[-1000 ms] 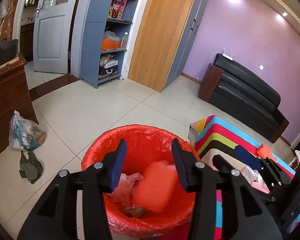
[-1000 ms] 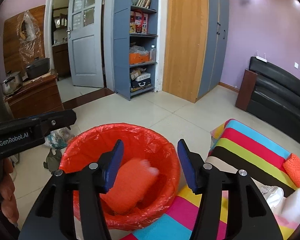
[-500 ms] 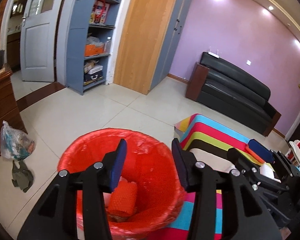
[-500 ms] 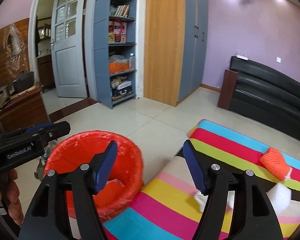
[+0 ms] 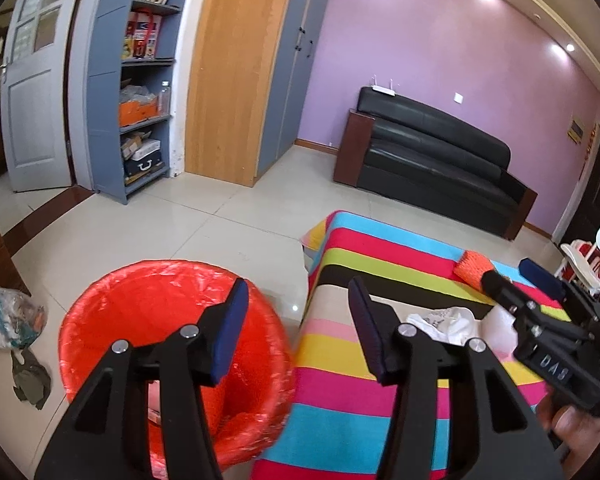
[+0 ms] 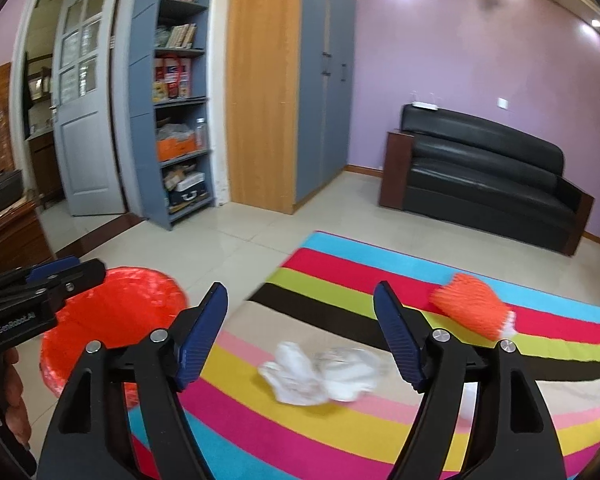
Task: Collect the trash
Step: 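Return both open grippers from the bin to the bedspread, then grasp the white plastic bag with the left gripper while the right grasps the white foam cube, then carry the plastic bag and foam cube over the red bin, then open both grippers to drop the bag and foam cube into the bin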
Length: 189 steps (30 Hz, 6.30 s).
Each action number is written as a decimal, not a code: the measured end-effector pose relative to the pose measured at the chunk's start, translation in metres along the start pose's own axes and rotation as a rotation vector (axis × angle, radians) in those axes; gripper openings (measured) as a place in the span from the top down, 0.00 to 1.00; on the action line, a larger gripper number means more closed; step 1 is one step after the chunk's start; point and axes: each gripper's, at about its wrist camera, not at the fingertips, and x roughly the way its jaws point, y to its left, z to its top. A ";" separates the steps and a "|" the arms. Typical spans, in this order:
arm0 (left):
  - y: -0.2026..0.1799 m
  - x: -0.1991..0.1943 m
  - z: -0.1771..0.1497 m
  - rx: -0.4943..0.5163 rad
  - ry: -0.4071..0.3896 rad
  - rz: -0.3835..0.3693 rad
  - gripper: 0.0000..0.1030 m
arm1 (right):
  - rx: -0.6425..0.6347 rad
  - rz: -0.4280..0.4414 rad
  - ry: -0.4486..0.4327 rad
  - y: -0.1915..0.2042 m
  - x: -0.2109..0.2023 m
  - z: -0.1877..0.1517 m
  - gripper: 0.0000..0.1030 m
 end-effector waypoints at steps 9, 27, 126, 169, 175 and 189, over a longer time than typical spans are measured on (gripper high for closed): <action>-0.034 0.020 -0.002 0.060 0.030 -0.026 0.48 | 0.057 -0.068 0.004 -0.050 -0.001 -0.009 0.28; -0.087 0.102 -0.022 0.038 0.195 -0.142 0.48 | 0.189 -0.198 0.088 -0.135 0.020 -0.045 0.27; 0.022 0.009 0.018 -0.017 0.044 0.011 0.80 | 0.096 -0.070 0.019 -0.035 0.017 0.007 0.35; 0.129 -0.043 0.029 -0.119 -0.033 0.246 0.78 | -0.140 0.276 0.093 0.172 0.056 0.001 0.34; 0.133 -0.045 0.029 -0.152 -0.041 0.257 0.59 | -0.162 0.305 0.090 0.177 0.056 0.000 0.32; 0.127 -0.042 0.033 -0.161 -0.051 0.249 0.52 | -0.139 0.275 0.082 0.155 0.058 0.001 0.28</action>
